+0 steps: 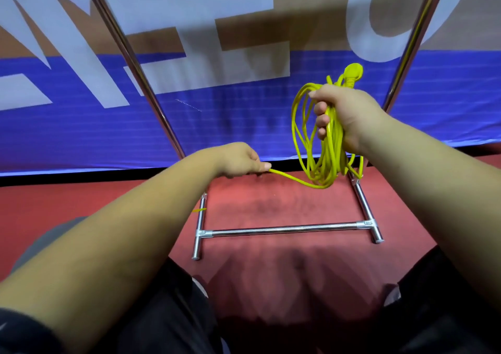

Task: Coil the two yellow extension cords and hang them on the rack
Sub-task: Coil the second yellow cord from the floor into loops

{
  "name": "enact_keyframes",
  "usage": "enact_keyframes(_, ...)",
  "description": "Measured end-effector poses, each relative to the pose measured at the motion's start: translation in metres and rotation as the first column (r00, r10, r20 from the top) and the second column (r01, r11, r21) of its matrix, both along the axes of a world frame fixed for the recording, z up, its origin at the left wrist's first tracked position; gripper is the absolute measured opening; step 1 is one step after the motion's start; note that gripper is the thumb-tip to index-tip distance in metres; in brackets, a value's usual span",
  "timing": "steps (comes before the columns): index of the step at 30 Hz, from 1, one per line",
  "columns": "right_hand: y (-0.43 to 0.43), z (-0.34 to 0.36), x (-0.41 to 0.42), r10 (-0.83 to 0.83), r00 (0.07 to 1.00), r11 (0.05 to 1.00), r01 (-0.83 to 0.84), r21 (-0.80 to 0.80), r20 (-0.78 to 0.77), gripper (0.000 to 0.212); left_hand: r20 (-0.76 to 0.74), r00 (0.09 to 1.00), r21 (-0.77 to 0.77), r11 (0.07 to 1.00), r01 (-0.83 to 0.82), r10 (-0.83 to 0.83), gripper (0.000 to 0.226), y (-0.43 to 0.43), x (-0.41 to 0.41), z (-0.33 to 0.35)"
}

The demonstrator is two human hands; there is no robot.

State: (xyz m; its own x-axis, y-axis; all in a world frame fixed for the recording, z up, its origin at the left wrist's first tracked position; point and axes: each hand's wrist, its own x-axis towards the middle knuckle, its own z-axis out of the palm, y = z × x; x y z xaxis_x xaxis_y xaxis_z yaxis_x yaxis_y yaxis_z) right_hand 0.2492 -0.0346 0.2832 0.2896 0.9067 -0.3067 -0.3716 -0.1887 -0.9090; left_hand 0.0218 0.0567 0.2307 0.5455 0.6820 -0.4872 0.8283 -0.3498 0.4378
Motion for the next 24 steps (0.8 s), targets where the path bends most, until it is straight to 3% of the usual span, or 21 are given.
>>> enact_keyframes(2,-0.001,-0.005,-0.003,0.012,0.997,0.999,-0.010,-0.035,0.071,0.012,0.083,0.996,-0.154,0.988,-0.001,0.014,0.018,-0.003,0.002,0.016)
enact_keyframes(3,-0.001,-0.007,-0.004,0.025,0.994,0.998,-0.019,-0.056,0.106,0.015,0.086,0.996,-0.143,0.989,0.039,-0.027,0.015,-0.004,0.004,0.024)
enact_keyframes(5,-0.002,-0.011,-0.005,0.065,0.983,0.994,-0.049,-0.095,0.171,0.022,0.014,0.993,0.002,0.993,0.114,-0.114,0.027,-0.002,0.005,0.033)
enact_keyframes(7,-0.003,-0.013,-0.005,0.103,0.972,0.989,-0.078,-0.122,0.211,0.023,-0.180,0.970,0.280,0.936,0.212,-0.165,0.025,0.003,0.001,0.034)
enact_keyframes(9,-0.003,-0.015,-0.004,0.131,0.969,0.984,-0.103,-0.143,0.208,0.021,-0.401,0.911,0.604,0.719,0.344,-0.099,0.016,0.007,-0.003,0.028)
enact_keyframes(10,-0.003,-0.016,-0.004,0.144,0.970,0.982,-0.116,-0.151,0.195,0.020,-0.418,0.907,0.692,0.630,0.353,-0.049,0.014,0.007,-0.003,0.027)
enact_keyframes(11,-0.002,-0.017,-0.003,0.155,0.971,0.979,-0.127,-0.158,0.180,0.018,-0.370,0.929,0.737,0.607,0.298,-0.008,0.014,0.005,0.000,0.030)
enact_keyframes(13,-0.002,-0.020,-0.003,0.159,0.975,0.975,-0.130,-0.179,0.158,0.018,-0.262,0.960,0.715,0.688,0.125,0.097,0.020,0.005,0.005,0.033)
enact_keyframes(15,-0.001,-0.023,-0.003,0.142,0.977,0.974,-0.108,-0.201,0.162,0.022,-0.215,0.957,0.606,0.795,-0.027,0.196,0.016,0.006,0.007,0.032)
enact_keyframes(17,-0.002,-0.025,-0.004,0.123,0.976,0.974,-0.084,-0.211,0.179,0.026,-0.026,0.938,0.434,0.849,-0.301,0.346,0.015,0.011,0.003,0.029)
enact_keyframes(18,-0.003,-0.026,-0.005,0.113,0.974,0.974,-0.070,-0.214,0.195,0.027,0.169,0.869,0.229,0.840,-0.493,0.464,0.010,0.013,0.002,0.032)
enact_keyframes(19,-0.004,-0.026,-0.006,0.099,0.973,0.975,-0.053,-0.216,0.210,0.027,0.364,0.729,-0.028,0.790,-0.613,0.579,0.008,0.015,0.002,0.034)
enact_keyframes(20,-0.006,-0.027,-0.006,0.083,0.972,0.976,-0.035,-0.213,0.222,0.025,0.479,0.558,-0.272,0.719,-0.639,0.677,0.012,0.015,0.001,0.038)
enact_keyframes(22,-0.008,-0.027,-0.007,0.052,0.972,0.979,-0.004,-0.203,0.230,0.021,0.495,0.312,-0.636,0.582,-0.506,0.811,0.014,0.015,0.000,0.043)
enact_keyframes(23,-0.008,-0.027,-0.007,0.039,0.973,0.980,0.007,-0.199,0.227,0.021,0.458,0.277,-0.712,0.535,-0.455,0.845,0.015,0.015,0.002,0.043)
enact_keyframes(24,-0.008,-0.027,-0.006,0.030,0.975,0.980,0.015,-0.198,0.221,0.022,0.441,0.300,-0.706,0.533,-0.467,0.846,0.016,0.014,0.003,0.044)
